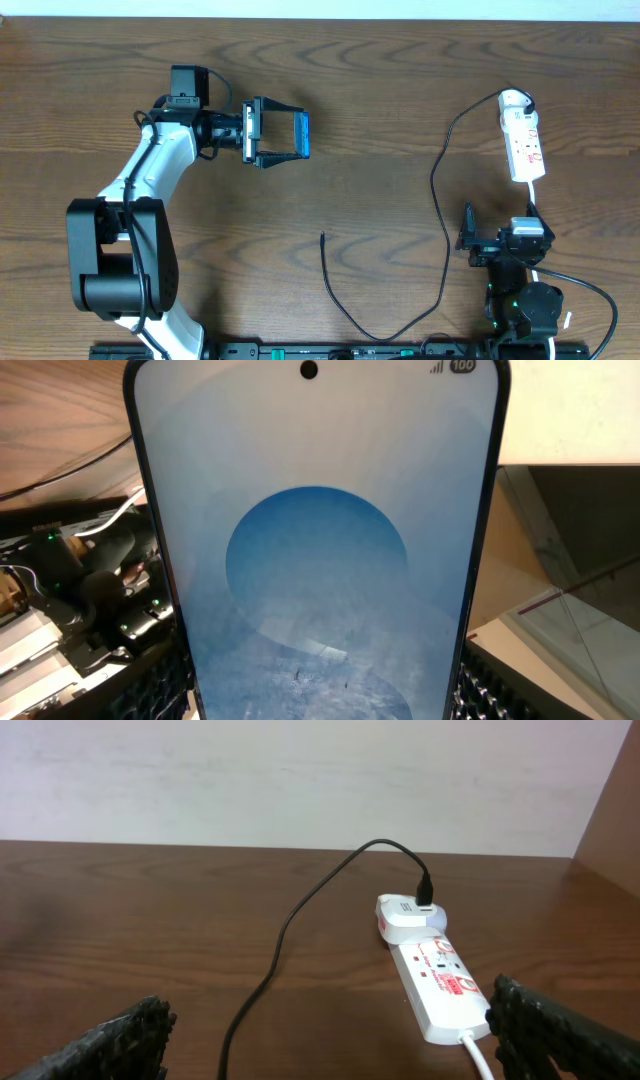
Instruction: Plug charger to phone and switch on socket
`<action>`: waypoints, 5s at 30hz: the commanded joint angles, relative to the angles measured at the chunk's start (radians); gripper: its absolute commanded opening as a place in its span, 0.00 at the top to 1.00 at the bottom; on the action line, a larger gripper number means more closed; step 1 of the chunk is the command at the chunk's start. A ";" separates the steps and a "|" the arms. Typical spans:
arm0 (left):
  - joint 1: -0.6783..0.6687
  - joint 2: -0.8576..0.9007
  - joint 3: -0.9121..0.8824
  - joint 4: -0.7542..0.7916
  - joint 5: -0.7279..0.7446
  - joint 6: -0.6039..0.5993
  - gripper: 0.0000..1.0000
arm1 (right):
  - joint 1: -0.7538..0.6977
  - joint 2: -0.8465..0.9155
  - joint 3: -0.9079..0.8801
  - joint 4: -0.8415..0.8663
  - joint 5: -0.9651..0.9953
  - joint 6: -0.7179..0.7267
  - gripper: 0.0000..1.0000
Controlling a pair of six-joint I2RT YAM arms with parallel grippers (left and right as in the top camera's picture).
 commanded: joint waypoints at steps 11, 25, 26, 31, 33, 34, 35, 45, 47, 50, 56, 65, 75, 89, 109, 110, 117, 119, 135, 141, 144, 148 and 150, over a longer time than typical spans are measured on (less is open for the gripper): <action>0.003 -0.030 0.005 0.003 0.042 0.018 0.93 | 0.008 -0.008 -0.001 -0.003 0.005 -0.009 0.01; 0.003 -0.030 0.005 0.004 -0.198 0.148 0.92 | 0.008 -0.008 -0.001 -0.003 0.005 -0.009 0.01; 0.003 -0.030 0.005 0.008 -0.199 0.163 0.93 | 0.008 -0.008 -0.001 -0.003 0.005 -0.009 0.01; 0.003 -0.030 0.005 0.104 -0.209 0.217 0.93 | 0.008 -0.008 -0.001 -0.003 0.005 -0.009 0.01; 0.003 -0.030 0.005 0.144 -0.225 0.220 0.93 | 0.008 -0.008 -0.001 -0.002 0.005 -0.009 0.01; 0.003 -0.030 0.005 0.161 -0.224 0.220 0.93 | 0.008 -0.008 -0.001 -0.002 0.005 -0.009 0.01; 0.003 -0.030 0.005 0.180 -0.224 0.220 0.93 | 0.008 -0.008 -0.001 -0.003 0.005 -0.009 0.01; 0.002 -0.030 0.005 0.322 -0.224 0.220 0.93 | 0.008 -0.008 -0.001 0.009 0.005 -0.009 0.01; 0.002 -0.030 0.005 0.343 -0.223 0.220 0.92 | 0.009 -0.008 -0.001 0.029 -0.002 0.002 0.01; 0.002 -0.030 0.005 0.378 -0.212 0.220 0.93 | 0.009 -0.008 -0.001 0.071 -0.021 0.116 0.01; 0.002 -0.030 0.005 0.400 -0.214 0.220 0.93 | 0.009 -0.003 0.056 -0.021 -0.114 0.284 0.01; 0.002 -0.030 0.005 0.481 -0.221 0.211 0.93 | 0.008 0.159 0.303 -0.222 -0.123 0.282 0.01; 0.002 -0.030 0.005 0.481 -0.295 0.199 0.93 | 0.009 0.594 0.622 -0.297 -0.239 0.282 0.01; -0.010 -0.030 0.005 0.539 -0.472 0.155 0.93 | 0.048 1.191 0.951 -0.343 -0.655 0.171 0.01; -0.233 -0.030 0.005 0.556 -0.693 0.050 0.93 | 0.219 1.299 0.977 -0.174 -0.654 0.148 0.01; -0.244 -0.030 0.005 0.557 -0.701 0.049 0.93 | 0.219 1.299 0.977 -0.169 -0.654 0.148 0.01; -0.303 -0.030 0.005 0.556 -0.743 -0.004 0.93 | 0.218 1.299 0.977 -0.165 -0.654 0.149 0.01; -0.321 -0.030 0.005 0.557 -0.747 -0.031 0.93 | 0.218 1.299 0.977 -0.166 -0.653 0.156 0.01; -0.374 -0.030 0.005 0.619 -0.661 -0.213 0.93 | 0.218 1.299 0.976 -0.179 -0.629 0.159 0.01; -0.393 -0.030 0.005 0.638 -0.652 -0.228 0.93 | 0.218 1.299 0.972 -0.190 -0.581 0.159 0.01; -0.408 -0.030 0.005 0.638 -0.653 -0.235 0.93 | 0.218 1.299 0.972 -0.197 -0.562 0.159 0.01; -0.429 -0.030 0.005 0.638 -0.653 -0.238 0.93 | 0.218 1.299 0.972 -0.198 -0.534 0.160 0.05; -0.437 -0.030 0.005 0.638 -0.653 -0.238 0.93 | 0.218 1.299 0.972 -0.196 -0.523 0.171 0.05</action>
